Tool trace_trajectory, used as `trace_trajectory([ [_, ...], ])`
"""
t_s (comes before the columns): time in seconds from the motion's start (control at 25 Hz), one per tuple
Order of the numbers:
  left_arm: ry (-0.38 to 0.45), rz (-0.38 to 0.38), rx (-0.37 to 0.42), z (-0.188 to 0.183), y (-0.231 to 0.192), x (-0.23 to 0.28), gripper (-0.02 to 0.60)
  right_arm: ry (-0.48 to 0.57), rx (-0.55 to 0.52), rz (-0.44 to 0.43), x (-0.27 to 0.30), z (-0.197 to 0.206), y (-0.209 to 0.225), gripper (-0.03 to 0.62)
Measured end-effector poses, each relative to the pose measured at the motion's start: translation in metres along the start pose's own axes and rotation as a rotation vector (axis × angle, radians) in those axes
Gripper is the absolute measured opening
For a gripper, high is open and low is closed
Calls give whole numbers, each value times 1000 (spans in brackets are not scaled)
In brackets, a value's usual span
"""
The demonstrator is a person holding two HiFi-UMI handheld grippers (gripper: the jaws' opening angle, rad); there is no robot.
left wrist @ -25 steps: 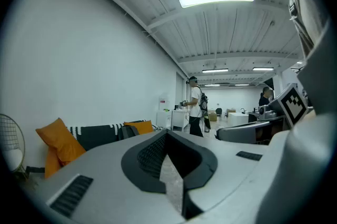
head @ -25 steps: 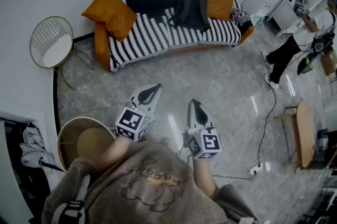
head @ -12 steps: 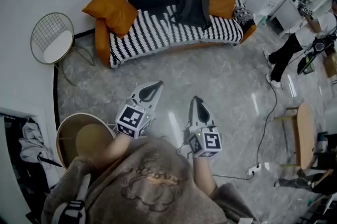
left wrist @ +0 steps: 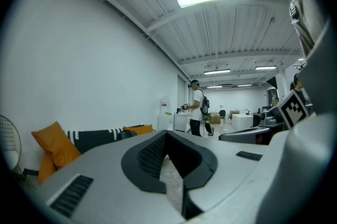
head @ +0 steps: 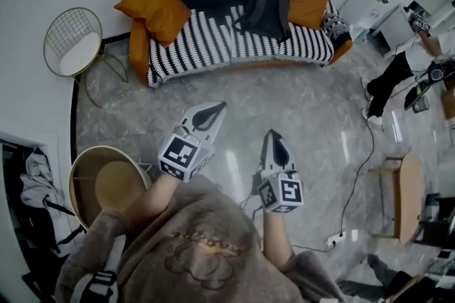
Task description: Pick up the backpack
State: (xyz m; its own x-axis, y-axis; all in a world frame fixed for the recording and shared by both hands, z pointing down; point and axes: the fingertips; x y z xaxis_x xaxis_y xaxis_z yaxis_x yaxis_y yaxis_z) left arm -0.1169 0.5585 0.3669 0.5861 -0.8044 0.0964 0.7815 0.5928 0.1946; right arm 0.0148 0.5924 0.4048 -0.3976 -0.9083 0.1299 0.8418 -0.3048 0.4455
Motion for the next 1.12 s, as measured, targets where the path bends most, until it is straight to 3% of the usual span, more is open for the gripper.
trace_trajectory([
  [0.56, -8, 57, -23, 18, -40, 127, 0, 8, 26, 52, 95, -32, 73, 5],
  [1.12, -19, 116, -35, 19, -136, 260, 0, -17, 27, 76, 249, -84, 108, 5],
])
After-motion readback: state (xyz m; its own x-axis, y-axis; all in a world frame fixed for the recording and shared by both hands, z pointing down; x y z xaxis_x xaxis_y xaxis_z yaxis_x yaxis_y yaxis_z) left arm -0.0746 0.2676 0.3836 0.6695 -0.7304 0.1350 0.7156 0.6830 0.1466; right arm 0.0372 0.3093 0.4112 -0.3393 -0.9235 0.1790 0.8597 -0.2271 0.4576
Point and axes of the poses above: the fingertips, and each gripper's own axes: x forward along the fingers, y to its right, z out of its underside, and after that the axes turned 13 degrees about x, right-handed
